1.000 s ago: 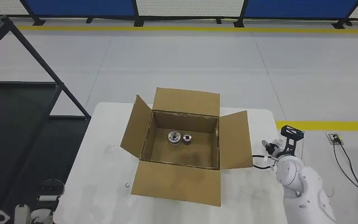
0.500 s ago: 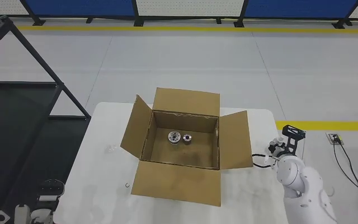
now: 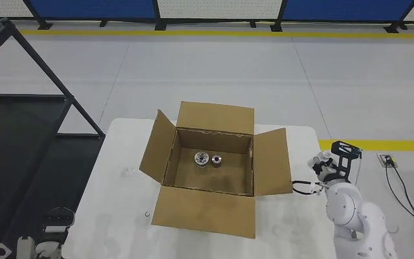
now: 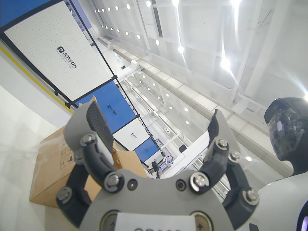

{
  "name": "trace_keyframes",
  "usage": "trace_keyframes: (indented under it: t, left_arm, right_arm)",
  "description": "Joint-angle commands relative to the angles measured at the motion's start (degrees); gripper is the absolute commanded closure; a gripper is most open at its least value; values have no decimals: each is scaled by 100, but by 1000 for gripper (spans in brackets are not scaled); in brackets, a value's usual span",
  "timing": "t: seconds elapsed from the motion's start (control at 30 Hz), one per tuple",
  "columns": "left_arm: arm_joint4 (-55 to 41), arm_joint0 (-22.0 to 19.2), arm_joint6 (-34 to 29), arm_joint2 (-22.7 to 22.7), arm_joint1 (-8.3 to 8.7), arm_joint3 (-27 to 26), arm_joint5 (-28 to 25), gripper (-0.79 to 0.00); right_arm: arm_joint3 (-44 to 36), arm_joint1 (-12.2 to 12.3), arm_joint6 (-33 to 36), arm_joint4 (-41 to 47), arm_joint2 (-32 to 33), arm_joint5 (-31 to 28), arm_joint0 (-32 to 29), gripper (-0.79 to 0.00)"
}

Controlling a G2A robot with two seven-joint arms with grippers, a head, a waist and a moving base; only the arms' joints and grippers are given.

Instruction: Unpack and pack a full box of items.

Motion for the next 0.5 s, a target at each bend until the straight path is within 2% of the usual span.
trace_keyframes:
  t: [0.0,0.27,0.47]
  left_arm:
    - [0,0,0,0,0,0,0,-785]
    - [0,0,0,0,0,0,0,-785]
    - [0,0,0,0,0,0,0,-785]
  right_arm:
    - [-344,4,-27,-35,-8,-8,-105,0]
    - [-1676,11,-2,-373,-327,-147,-385,0]
    - [-2275,6,13,-607,-734,-351,-304,0]
